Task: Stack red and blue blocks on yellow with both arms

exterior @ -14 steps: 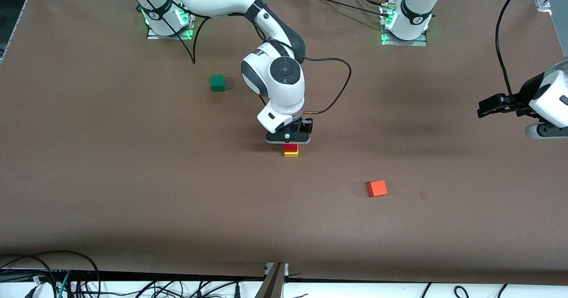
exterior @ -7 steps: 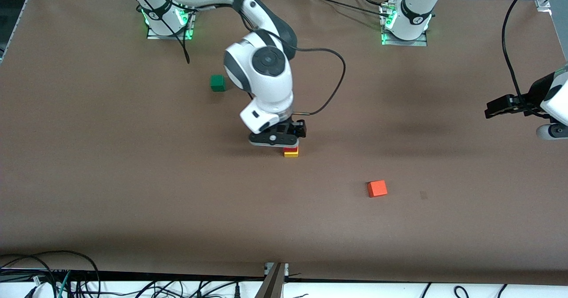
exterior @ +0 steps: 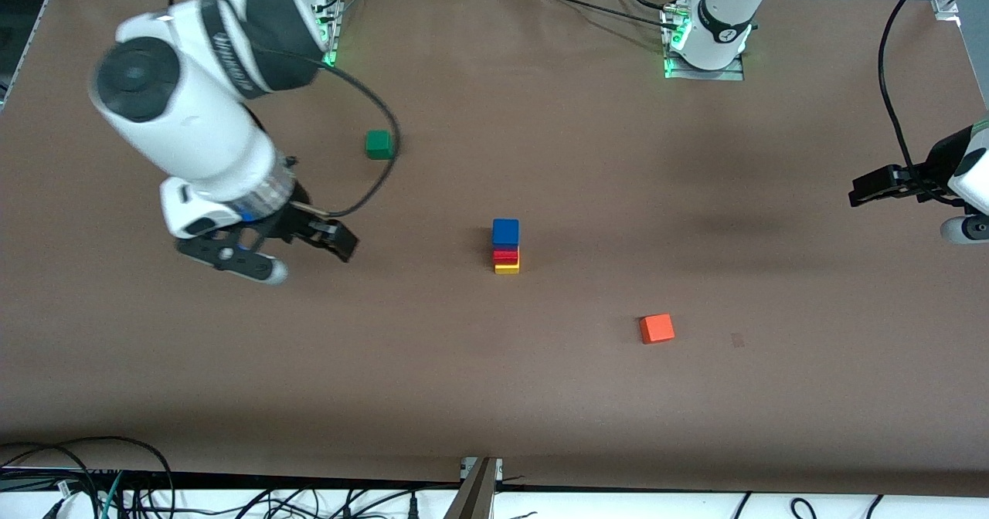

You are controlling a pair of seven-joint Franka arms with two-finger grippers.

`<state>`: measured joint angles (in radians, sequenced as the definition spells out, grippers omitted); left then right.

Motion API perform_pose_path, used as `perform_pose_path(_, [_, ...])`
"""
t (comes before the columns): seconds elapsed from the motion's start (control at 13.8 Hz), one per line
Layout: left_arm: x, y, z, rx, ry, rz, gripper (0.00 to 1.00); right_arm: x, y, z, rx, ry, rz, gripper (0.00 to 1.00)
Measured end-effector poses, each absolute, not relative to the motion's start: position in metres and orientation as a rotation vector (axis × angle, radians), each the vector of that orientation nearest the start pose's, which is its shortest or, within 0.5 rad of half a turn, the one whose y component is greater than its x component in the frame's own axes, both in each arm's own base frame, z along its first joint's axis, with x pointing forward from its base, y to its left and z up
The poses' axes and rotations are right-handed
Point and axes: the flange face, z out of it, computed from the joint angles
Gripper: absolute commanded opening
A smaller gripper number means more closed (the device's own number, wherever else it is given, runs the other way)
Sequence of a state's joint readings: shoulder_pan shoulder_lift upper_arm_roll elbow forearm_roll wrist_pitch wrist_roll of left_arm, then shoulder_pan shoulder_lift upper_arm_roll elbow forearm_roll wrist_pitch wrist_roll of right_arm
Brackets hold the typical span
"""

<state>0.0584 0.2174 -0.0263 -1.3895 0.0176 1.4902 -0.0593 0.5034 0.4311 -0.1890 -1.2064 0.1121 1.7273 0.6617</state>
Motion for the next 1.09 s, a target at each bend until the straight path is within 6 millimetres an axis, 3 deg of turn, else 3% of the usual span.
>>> perform_pose_path(0.51, [0.611,0.024,0.574,-3.119,-0.146,0.187,1.0,0.601,0.11,0.601,-3.074,0.441,0.064,1.0])
perform_pose_path(0.87, [0.611,0.024,0.574,-3.119,-0.145,0.188,1.0,0.572,0.011,0.59,-3.034,0.371,0.152,1.0])
perform_pose_path(0.94, [0.611,0.024,0.574,-3.119,-0.145,0.188,1.0,0.568,-0.002,0.589,-3.028,0.359,0.158,1.0])
perform_pose_path(1.09, [0.611,0.024,0.573,-3.119,-0.145,0.188,1.0,0.563,-0.009,0.589,-3.045,0.336,0.161,1.0])
